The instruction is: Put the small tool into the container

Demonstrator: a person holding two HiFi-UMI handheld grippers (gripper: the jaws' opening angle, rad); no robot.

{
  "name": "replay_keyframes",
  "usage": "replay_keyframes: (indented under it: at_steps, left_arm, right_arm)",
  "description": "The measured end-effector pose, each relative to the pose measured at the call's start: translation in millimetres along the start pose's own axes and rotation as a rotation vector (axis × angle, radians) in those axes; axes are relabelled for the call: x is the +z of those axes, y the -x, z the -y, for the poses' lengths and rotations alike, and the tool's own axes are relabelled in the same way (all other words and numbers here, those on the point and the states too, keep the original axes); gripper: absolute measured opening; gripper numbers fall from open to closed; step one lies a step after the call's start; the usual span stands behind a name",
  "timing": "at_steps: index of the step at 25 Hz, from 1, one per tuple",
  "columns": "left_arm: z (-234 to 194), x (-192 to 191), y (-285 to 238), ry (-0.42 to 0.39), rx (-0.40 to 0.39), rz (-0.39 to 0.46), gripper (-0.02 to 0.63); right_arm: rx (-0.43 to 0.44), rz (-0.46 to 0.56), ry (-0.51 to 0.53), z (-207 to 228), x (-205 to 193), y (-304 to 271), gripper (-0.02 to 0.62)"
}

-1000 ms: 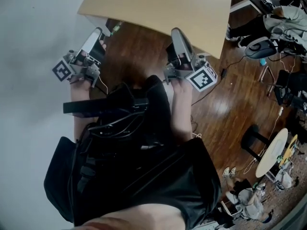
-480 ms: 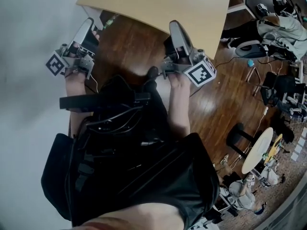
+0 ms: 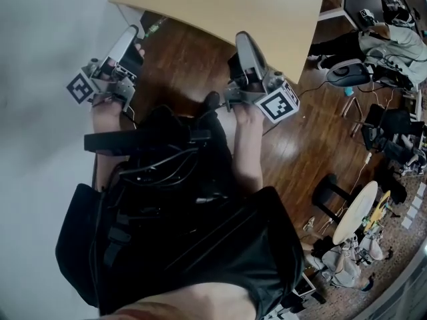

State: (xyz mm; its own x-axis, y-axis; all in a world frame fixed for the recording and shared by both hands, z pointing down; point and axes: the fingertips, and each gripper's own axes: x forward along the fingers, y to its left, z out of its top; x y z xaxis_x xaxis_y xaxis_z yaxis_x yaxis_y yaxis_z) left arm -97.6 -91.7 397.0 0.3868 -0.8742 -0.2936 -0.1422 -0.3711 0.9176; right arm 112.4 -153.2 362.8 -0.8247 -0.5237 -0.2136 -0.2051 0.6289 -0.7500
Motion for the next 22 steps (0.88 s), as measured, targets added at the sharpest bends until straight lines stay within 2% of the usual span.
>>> replay_keyframes:
  at_steps: [9,15,22]
  left_arm:
    - [0.3,-1.3,-2.2,0.029,0.011,-0.031,0.029]
    - [-12.0,-29.2,6.9,0.035,0.003,-0.033,0.029]
    - [0.3,7.0,-3.4,0.042,0.008,-0.04,0.029]
  right_arm:
    - [-0.016,0.003,-0.008,-6.1,-2.5,-2.6,-0.018]
    - [-0.027,0.005,-0.002,5.4,-11.0,27.4,-0.018]
    - [-0.038,0.011,-0.005,-9.5,-0.6,-6.4,-0.018]
